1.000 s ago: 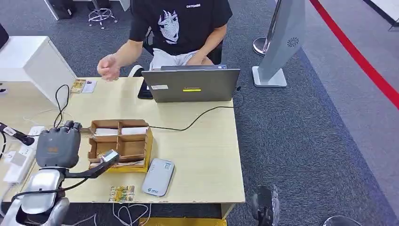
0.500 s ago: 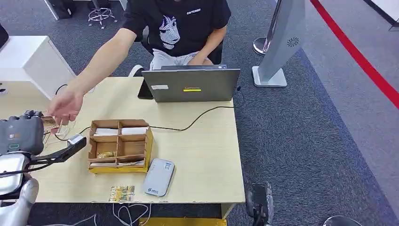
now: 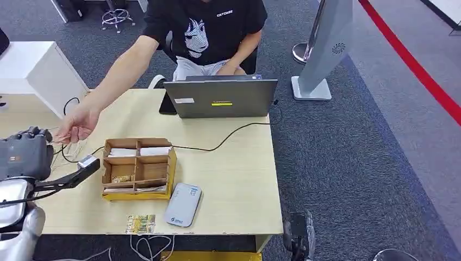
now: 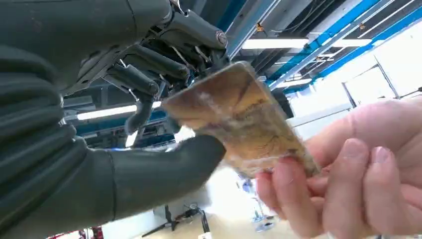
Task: Pass the card to the sensor for recognition and then transmit it.
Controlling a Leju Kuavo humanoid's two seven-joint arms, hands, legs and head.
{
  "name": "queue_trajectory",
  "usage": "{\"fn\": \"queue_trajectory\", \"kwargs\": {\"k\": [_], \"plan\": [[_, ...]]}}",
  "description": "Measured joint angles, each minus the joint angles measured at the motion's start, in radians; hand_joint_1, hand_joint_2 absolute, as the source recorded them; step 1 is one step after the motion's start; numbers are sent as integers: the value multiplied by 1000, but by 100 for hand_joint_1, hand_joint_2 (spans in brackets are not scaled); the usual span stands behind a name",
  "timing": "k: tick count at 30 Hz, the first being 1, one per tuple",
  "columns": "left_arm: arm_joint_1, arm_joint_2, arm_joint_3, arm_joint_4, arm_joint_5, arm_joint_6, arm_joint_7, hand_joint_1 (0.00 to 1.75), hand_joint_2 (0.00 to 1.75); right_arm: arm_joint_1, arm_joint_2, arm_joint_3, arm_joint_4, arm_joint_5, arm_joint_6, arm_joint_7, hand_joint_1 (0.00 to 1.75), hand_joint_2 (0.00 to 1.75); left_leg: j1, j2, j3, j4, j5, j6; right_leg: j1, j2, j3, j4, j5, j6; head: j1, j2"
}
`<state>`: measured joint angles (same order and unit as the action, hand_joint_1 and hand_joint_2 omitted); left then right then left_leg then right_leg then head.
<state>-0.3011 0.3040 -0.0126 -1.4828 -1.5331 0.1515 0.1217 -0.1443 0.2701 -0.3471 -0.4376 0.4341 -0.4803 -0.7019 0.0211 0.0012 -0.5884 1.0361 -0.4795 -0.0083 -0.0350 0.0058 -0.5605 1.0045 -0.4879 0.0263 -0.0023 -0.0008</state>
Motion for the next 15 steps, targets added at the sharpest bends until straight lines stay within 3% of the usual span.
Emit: {"fn": "queue_trajectory", "kwargs": {"k": [2,6,9,13,15], "plan": [[5,-7,1,-8,0,15,-11,0,175,0,0,0,0,-2,-3,0,0,175,0,0,0,0,0,0,0,0,0,0,0,0,0,0],[33,-65,13,-89,1,47,-59,0,175,1,0,-1,0,-5,-9,0,0,175,0,0,0,0,0,0,0,0,0,0,0,0,0,0],[76,-175,54,-199,38,92,-160,0,175,8,0,-3,-1,-10,-21,0,0,175,-1,0,0,0,0,0,-1,0,1,-1,0,0,0,0],[199,-334,73,-389,219,163,-284,0,175,33,0,-30,-24,-40,-21,0,0,175,-2,1,0,1,-3,3,-1,1,1,-2,-1,1,0,0],[293,-393,73,-471,312,190,-342,0,175,48,0,-55,-42,-54,-24,0,0,175,-2,2,0,0,-5,3,-1,1,1,-2,-1,2,0,0]]}}
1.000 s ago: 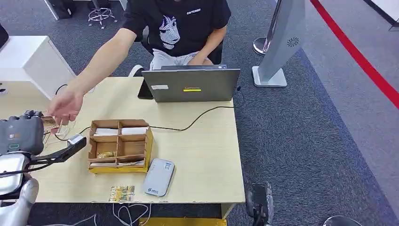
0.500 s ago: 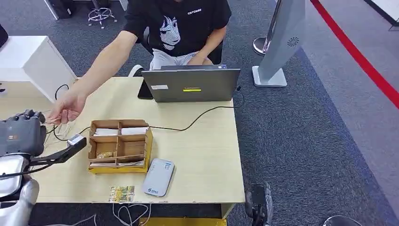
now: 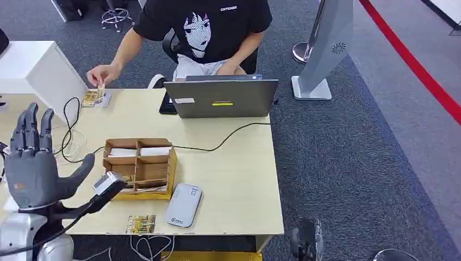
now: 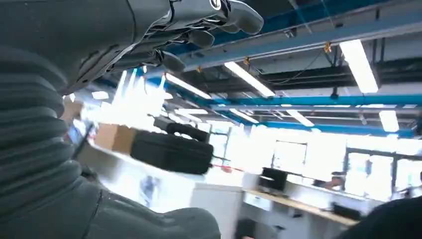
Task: Pass the card to the sensor for recognition and then transmit it.
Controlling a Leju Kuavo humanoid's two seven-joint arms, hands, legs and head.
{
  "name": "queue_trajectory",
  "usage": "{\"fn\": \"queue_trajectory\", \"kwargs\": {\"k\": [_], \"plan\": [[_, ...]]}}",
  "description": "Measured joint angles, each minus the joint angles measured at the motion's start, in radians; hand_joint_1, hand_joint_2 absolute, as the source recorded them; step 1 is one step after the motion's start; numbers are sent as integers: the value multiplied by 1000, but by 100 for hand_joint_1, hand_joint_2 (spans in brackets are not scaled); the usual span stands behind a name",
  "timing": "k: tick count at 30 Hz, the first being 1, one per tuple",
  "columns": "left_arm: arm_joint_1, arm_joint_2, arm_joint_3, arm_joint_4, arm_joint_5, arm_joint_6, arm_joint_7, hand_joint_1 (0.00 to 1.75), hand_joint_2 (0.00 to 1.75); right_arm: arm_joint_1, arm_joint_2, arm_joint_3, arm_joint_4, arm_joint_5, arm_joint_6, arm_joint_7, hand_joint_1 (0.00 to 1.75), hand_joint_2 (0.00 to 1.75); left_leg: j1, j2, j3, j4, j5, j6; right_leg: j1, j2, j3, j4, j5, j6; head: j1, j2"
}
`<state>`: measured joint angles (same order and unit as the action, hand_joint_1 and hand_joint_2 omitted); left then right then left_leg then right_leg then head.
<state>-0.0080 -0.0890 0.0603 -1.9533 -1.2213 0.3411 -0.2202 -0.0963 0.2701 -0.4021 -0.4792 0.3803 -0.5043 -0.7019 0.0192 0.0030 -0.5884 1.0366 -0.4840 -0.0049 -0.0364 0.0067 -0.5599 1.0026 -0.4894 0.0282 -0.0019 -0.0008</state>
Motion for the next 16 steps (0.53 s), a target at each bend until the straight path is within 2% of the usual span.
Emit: {"fn": "queue_trajectory", "kwargs": {"k": [4,8,11,14,16], "plan": [[188,-104,0,-79,165,30,-127,0,175,40,0,-57,-45,-4,-34,0,0,175,0,-1,0,0,-2,1,0,-1,0,0,-3,2,-1,0],[327,-184,11,-72,378,-5,-239,0,175,87,0,-145,-99,-23,-37,0,0,175,0,-2,0,0,-2,1,0,-3,1,0,-4,2,-1,0],[377,-214,44,-51,511,-23,-266,0,175,110,3,-206,-129,-18,-46,0,0,175,0,-2,0,0,-2,1,0,-3,1,0,-4,2,-1,0],[424,-233,105,-20,805,-34,-338,0,175,112,20,-293,-143,23,-59,0,0,175,0,-2,1,-1,-2,0,0,-2,2,0,-4,2,-1,0],[447,-240,155,2,937,-34,-384,0,175,114,30,-350,-150,47,-57,0,0,175,1,-2,1,-1,-2,0,0,-3,2,0,-4,1,-1,0]]}}
